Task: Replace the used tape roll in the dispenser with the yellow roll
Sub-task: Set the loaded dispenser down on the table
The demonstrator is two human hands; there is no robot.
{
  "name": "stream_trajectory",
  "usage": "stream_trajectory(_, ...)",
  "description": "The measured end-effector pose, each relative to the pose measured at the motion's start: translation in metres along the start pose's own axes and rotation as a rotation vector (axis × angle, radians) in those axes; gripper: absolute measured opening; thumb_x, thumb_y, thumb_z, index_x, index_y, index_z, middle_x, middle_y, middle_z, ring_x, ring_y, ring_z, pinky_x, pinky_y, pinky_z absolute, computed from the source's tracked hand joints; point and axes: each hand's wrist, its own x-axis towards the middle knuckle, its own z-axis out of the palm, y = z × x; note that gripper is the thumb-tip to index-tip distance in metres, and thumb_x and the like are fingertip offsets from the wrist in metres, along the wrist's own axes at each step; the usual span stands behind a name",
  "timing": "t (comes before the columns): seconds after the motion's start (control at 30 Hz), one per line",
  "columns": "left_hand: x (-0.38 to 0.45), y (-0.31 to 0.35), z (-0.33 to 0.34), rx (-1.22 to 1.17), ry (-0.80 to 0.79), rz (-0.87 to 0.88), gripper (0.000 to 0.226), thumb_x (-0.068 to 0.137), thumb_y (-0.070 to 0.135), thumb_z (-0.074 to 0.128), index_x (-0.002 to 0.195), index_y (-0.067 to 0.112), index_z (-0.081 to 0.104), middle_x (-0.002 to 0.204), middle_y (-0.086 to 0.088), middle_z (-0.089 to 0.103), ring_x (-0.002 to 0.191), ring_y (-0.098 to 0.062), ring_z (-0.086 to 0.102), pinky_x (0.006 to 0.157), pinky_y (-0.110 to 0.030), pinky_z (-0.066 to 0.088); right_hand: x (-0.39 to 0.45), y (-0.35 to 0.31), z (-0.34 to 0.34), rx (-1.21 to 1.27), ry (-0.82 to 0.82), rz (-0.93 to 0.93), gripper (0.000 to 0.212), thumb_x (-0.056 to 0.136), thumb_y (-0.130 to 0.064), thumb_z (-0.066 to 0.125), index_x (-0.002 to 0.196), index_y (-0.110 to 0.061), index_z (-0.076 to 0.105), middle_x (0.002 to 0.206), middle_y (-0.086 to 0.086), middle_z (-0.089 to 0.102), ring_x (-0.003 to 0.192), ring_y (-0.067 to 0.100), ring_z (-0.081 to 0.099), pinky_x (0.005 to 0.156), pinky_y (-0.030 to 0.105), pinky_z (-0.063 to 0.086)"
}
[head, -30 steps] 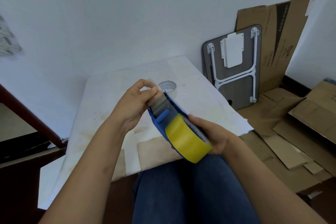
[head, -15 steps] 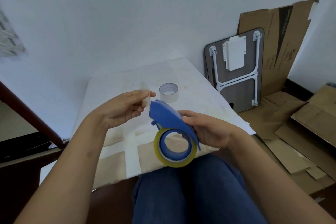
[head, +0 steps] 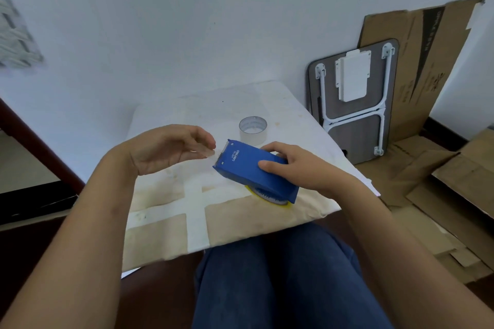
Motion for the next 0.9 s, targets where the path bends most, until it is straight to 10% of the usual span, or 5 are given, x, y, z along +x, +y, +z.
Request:
stream_trajectory(0.3, 0.013, -0.006, 0.01, 0.696, 0.359, -0.118, 0.021, 0.088, 0.01, 0.067, 0.106, 0.02, 0.073, 0.094, -0.001, 0.074, 0.085, -0.013, 0.071, 0.074, -0.025, 0.046, 0.009, 0.005, 0.015, -0.223, 0.137, -0.142, 0.037, 0.092, -0.041, 0.058, 0.128, -0.037, 0.051, 0.111, -0.001, 0.063, 0.094, 0.017, 0.061, 0.077, 0.028, 0.05)
stream_trajectory(0.63, 0.025, -0.026, 0.006, 0.76, 0.646, 0.047, 0.007, 0.088, 0.012, 0.067, 0.09, 0.014, 0.074, 0.086, -0.004, 0.074, 0.079, -0.019, 0.07, 0.064, -0.024, 0.048, 0.049, 0.008, 0.03, -0.368, 0.276, -0.214, 0.049, 0.09, -0.039, 0.061, 0.135, -0.03, 0.044, 0.123, 0.003, 0.064, 0.105, 0.026, 0.059, 0.096, 0.041, 0.047)
stream_trajectory(0.9, 0.041, -0.054, -0.012, 0.535, 0.948, 0.109, 0.009, 0.09, 0.014, 0.063, 0.093, 0.018, 0.07, 0.082, 0.002, 0.068, 0.074, -0.014, 0.064, 0.059, -0.022, 0.046, 0.108, -0.006, 0.055, -0.479, 0.359, -0.305, 0.035, 0.089, -0.037, 0.063, 0.119, -0.024, 0.05, 0.104, 0.002, 0.068, 0.086, 0.023, 0.06, 0.071, 0.033, 0.048)
